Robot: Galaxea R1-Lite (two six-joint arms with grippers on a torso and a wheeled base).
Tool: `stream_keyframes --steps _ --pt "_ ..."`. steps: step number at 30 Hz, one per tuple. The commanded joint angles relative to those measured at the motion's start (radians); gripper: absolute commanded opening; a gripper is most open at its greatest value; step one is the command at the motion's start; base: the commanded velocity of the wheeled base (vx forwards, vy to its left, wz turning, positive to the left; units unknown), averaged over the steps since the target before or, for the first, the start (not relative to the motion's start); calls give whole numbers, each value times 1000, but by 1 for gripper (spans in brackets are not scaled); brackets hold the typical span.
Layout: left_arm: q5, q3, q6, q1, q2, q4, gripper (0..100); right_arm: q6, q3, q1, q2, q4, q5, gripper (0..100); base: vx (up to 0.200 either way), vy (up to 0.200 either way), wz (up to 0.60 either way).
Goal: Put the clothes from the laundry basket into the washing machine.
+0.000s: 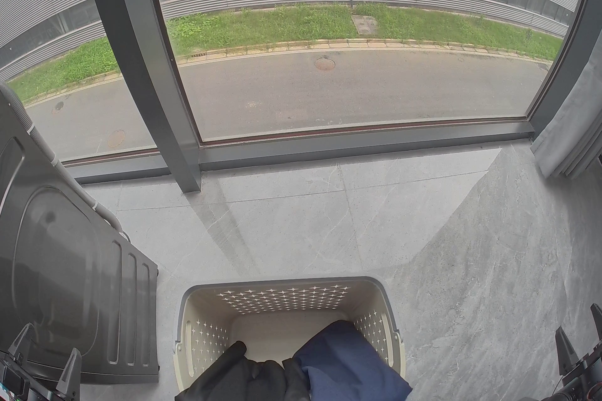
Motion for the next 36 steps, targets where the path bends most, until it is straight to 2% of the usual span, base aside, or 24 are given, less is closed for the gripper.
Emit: stream_keyframes --steps 1,3,36 --pt "0 18 0 0 -17 0 100 0 18 0 -7 -1 1 100 200 0 0" --pt "0 18 0 0 -17 0 100 0 18 0 -7 -1 1 100 200 0 0" --pt "0 18 1 0 -17 0 100 0 18 0 -7 -1 1 100 0 0 0"
